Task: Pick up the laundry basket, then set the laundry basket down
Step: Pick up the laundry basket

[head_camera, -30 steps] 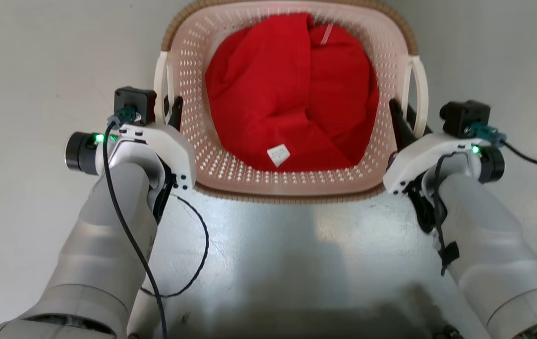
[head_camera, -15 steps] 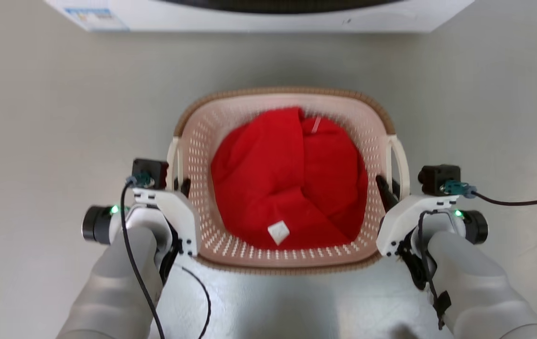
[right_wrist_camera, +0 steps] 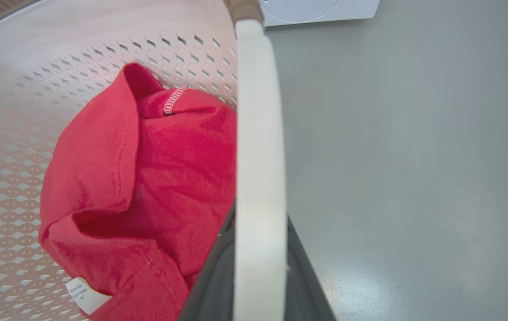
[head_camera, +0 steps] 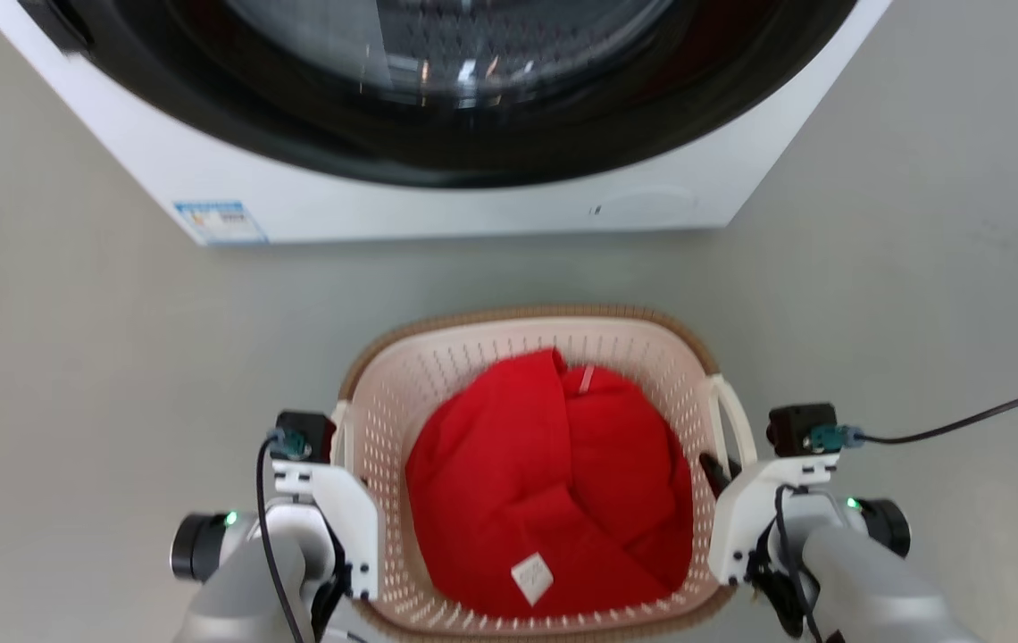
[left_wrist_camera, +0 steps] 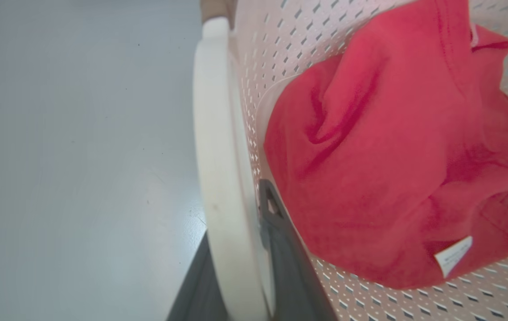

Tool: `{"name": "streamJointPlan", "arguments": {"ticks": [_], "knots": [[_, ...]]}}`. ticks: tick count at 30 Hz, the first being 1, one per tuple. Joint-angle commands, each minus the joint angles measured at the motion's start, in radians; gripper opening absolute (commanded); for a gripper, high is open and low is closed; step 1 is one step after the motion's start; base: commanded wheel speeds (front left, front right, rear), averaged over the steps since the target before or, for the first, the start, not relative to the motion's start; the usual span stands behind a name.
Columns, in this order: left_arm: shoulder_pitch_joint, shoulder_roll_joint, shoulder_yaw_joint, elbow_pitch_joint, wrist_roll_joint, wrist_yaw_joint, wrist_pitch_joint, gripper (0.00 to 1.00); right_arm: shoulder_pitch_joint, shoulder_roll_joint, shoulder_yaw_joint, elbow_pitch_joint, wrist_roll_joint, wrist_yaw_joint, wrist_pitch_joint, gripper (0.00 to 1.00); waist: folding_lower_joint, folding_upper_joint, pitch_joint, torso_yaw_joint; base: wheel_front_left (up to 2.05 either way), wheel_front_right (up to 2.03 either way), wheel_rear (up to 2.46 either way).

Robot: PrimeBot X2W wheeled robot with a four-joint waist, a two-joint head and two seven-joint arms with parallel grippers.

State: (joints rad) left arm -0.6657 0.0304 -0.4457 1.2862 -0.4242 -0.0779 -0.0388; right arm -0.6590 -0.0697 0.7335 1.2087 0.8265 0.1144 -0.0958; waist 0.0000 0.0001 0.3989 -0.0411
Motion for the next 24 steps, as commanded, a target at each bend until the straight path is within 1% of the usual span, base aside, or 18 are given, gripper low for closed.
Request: {"name": "streamJointPlan", "arguments": {"ticks": [1,6,12,17,24], "knots": [[0.034,0.020,0.007,-0.003,-0.002,0.005,0.013,0.00,0.029,0.019,0.037,-0.018,0.010,0.016,0.002,0.00,0.0000,-0.0001,-0.090,-0.029,0.00,0.00,0.00],[0.083,0.020,0.001,0.001,-0.023,0.012,0.051,0.00,0.066,0.019,0.087,-0.019,0.050,0.016,0.033,0.00,0.0000,-0.0001,-0.185,-0.050,0.00,0.00,0.00],[0.140,0.020,-0.004,0.003,-0.048,0.004,0.079,0.00,0.104,0.019,0.139,-0.019,0.093,0.016,0.065,0.00,0.0000,-0.0001,-0.277,-0.067,0.00,0.00,0.00],[0.171,0.021,-0.007,0.004,-0.058,0.001,0.108,0.00,0.114,0.019,0.172,-0.003,0.117,0.016,0.081,0.00,0.0000,-0.0001,-0.329,-0.069,0.00,0.00,0.00],[0.191,0.024,-0.025,0.004,-0.057,-0.004,0.148,0.00,0.123,0.019,0.204,0.011,0.140,0.016,0.101,0.00,0.0000,-0.0001,-0.372,-0.066,0.00,0.00,0.00]]}}
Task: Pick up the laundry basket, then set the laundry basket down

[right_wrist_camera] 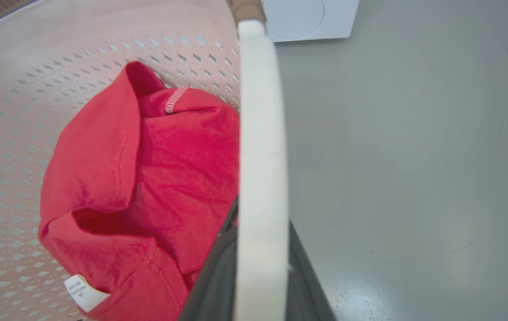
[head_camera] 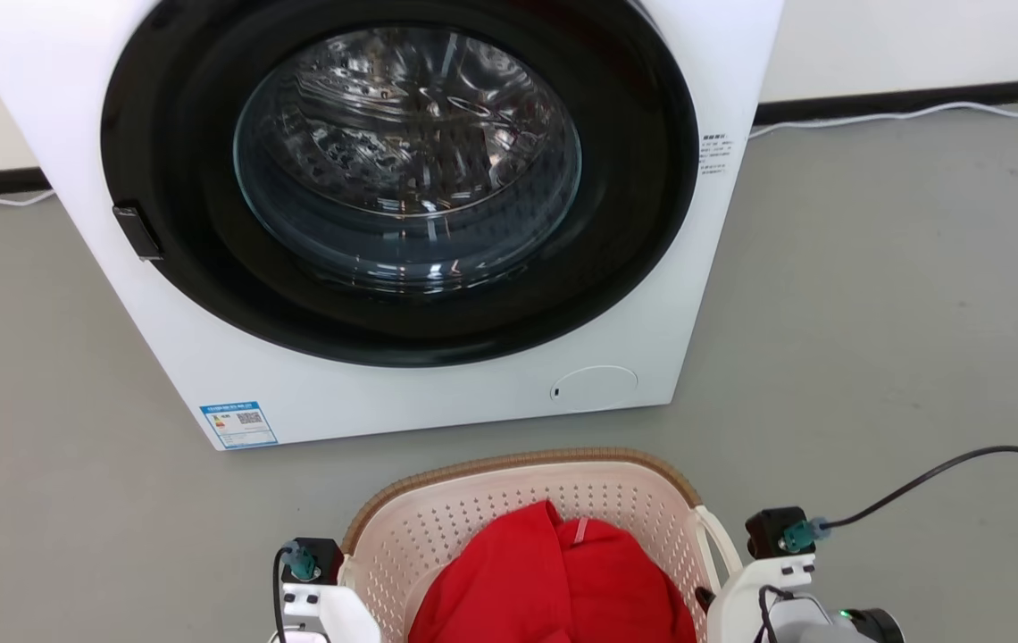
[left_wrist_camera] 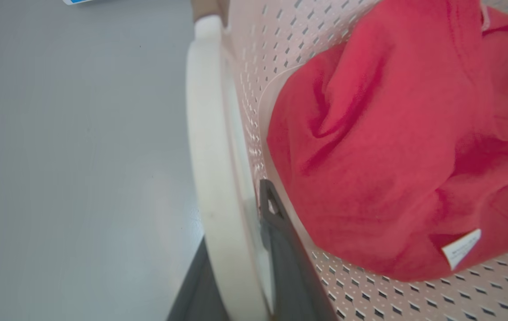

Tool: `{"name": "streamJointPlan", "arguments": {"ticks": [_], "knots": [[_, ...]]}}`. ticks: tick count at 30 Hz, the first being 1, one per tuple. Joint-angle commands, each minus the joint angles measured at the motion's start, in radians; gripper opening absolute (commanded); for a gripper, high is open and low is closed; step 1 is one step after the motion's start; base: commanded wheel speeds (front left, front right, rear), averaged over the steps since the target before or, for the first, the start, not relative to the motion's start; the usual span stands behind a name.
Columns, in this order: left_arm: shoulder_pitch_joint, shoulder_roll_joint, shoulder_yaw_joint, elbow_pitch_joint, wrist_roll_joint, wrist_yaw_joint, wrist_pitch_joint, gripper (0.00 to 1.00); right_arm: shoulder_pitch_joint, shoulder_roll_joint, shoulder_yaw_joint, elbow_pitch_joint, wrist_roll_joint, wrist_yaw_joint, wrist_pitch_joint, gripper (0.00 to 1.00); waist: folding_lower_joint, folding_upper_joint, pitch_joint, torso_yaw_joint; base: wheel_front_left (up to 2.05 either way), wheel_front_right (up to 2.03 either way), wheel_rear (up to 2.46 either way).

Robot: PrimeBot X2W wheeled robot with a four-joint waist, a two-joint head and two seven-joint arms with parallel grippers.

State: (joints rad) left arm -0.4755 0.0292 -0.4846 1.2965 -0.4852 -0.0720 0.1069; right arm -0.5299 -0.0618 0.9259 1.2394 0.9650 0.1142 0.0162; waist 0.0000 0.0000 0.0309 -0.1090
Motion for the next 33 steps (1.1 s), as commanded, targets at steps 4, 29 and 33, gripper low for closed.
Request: {"name": "streamJointPlan", "arguments": {"ticks": [4,29,33], "knots": [[0.004,0.025,0.005,-0.006,0.003,-0.014,0.022,0.00,0.001,0.012,0.030,-0.015,0.015,0.017,-0.003,0.00,0.0001,0.0000,-0.018,0.006,0.00,0.00,0.00],[0.002,0.038,-0.028,-0.006,-0.016,-0.013,0.074,0.00,0.007,0.012,0.128,-0.023,0.087,0.017,0.002,0.00,0.0000,0.0000,-0.022,0.008,0.00,0.00,0.00],[0.000,0.041,-0.033,-0.006,-0.017,-0.012,0.074,0.00,0.007,0.012,0.138,-0.024,0.098,0.017,0.000,0.00,0.0000,0.0000,-0.022,0.009,0.00,0.00,0.00]]}}
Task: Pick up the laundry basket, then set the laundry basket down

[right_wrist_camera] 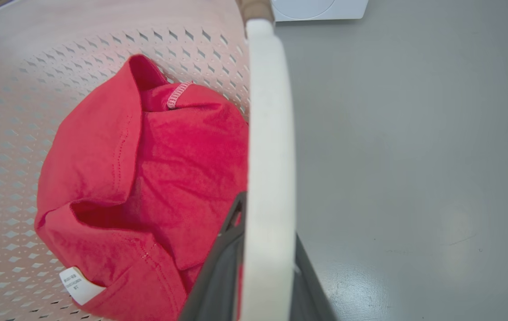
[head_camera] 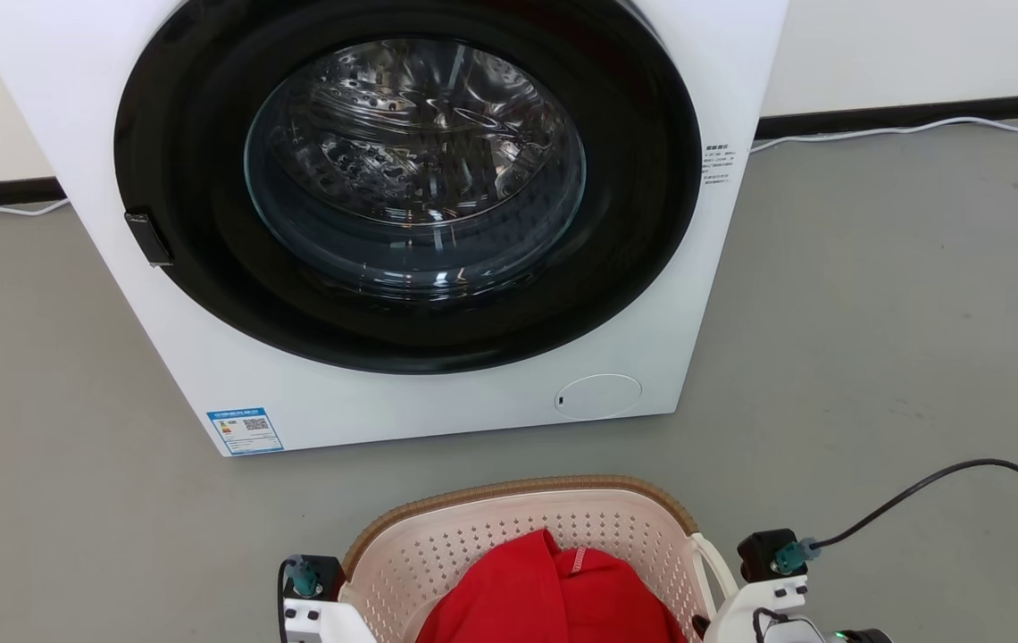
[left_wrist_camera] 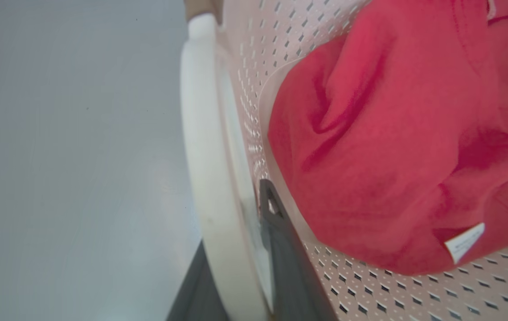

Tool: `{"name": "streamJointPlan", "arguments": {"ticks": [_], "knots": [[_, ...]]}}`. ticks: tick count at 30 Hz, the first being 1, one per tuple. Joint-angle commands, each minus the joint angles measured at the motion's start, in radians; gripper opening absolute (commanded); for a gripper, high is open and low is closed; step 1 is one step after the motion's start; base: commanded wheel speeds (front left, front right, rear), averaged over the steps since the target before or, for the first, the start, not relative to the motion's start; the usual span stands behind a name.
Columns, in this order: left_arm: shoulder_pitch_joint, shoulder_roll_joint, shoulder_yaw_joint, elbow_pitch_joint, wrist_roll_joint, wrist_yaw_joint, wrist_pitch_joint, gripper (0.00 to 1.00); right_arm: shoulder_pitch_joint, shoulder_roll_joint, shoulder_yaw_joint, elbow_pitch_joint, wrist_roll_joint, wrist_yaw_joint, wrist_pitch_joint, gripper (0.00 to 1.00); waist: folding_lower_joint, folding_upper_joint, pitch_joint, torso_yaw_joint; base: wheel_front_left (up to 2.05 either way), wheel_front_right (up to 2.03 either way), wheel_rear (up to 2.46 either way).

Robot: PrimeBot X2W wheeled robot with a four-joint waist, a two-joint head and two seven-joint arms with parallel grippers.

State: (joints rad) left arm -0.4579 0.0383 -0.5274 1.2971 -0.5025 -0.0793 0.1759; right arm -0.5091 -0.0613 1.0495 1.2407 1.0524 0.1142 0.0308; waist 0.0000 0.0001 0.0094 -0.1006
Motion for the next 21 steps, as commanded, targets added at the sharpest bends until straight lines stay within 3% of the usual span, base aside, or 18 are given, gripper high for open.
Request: {"name": "streamJointPlan", "arguments": {"ticks": [1,21], "knots": [[-0.017,0.033,0.008,-0.006,0.000,-0.004,0.005,0.00,-0.013,0.011,0.017,-0.026,0.014,0.017,-0.015,0.00,0.0000,-0.0001,0.000,0.001,0.00,0.00,0.00],[-0.023,0.038,-0.007,-0.006,-0.016,0.003,0.003,0.00,-0.015,0.011,0.058,-0.025,0.067,0.017,-0.033,0.00,0.0000,-0.0001,0.001,0.006,0.00,0.00,0.00]]}}
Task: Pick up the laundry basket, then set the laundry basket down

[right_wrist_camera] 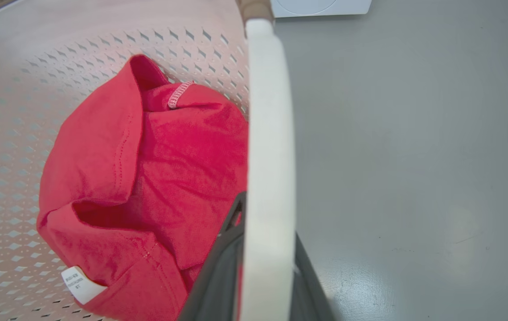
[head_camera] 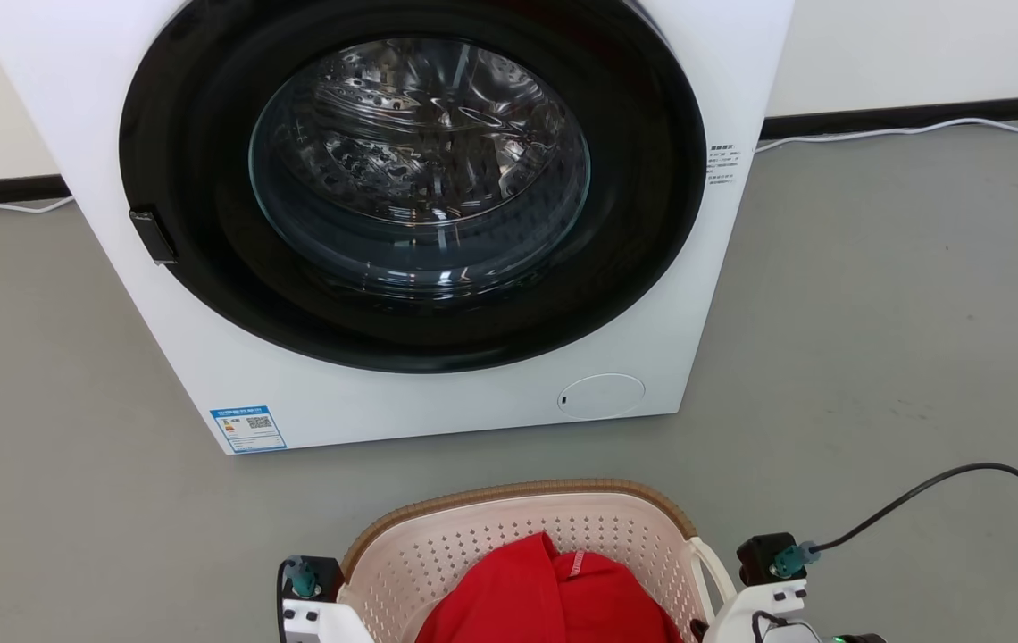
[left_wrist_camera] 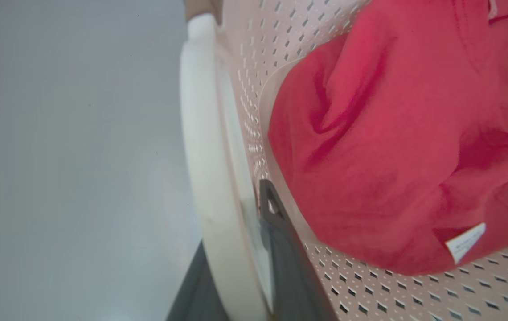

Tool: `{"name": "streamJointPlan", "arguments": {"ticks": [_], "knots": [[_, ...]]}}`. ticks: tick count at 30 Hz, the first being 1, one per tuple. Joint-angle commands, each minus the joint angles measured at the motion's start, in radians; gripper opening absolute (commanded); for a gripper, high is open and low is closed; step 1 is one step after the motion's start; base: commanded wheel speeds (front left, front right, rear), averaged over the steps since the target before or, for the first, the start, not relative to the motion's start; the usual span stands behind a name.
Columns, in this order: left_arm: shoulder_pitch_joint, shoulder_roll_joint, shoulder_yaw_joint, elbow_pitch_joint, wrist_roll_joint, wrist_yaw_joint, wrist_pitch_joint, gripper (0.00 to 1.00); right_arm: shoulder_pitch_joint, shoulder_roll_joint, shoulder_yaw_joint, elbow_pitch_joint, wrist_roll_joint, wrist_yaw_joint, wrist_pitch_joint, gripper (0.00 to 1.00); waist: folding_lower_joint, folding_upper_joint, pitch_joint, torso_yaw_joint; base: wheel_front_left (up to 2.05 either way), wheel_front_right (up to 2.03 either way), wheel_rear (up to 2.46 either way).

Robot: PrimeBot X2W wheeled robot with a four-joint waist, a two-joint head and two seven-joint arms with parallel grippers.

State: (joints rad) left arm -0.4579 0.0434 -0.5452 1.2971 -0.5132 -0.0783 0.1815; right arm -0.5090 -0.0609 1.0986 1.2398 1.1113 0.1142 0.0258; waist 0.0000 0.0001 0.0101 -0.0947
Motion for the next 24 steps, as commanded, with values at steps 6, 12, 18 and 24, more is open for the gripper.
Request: {"name": "streamJointPlan", "arguments": {"ticks": [6,12,18,24], "knots": [[-0.024,0.037,0.005,-0.006,-0.009,0.004,-0.005,0.00,-0.017,0.011,0.020,-0.023,0.026,0.017,-0.033,0.00,0.0000,-0.0001,0.003,-0.001,0.00,0.00,0.00],[-0.038,0.039,-0.001,-0.006,-0.011,0.005,-0.017,0.00,-0.027,0.011,0.033,-0.031,0.039,0.017,-0.061,0.00,0.0000,-0.0001,0.017,0.001,0.00,0.00,0.00],[-0.075,0.040,-0.007,-0.006,-0.010,0.010,-0.036,0.00,-0.049,0.011,0.042,-0.051,0.055,0.017,-0.099,0.00,0.0000,-0.0001,0.060,0.005,0.00,0.00,0.00],[-0.129,0.050,-0.012,-0.007,-0.006,0.028,-0.071,0.00,-0.088,0.011,0.057,-0.063,0.059,0.017,-0.152,0.00,0.0000,-0.0001,0.136,0.015,0.00,0.00,0.00]]}}
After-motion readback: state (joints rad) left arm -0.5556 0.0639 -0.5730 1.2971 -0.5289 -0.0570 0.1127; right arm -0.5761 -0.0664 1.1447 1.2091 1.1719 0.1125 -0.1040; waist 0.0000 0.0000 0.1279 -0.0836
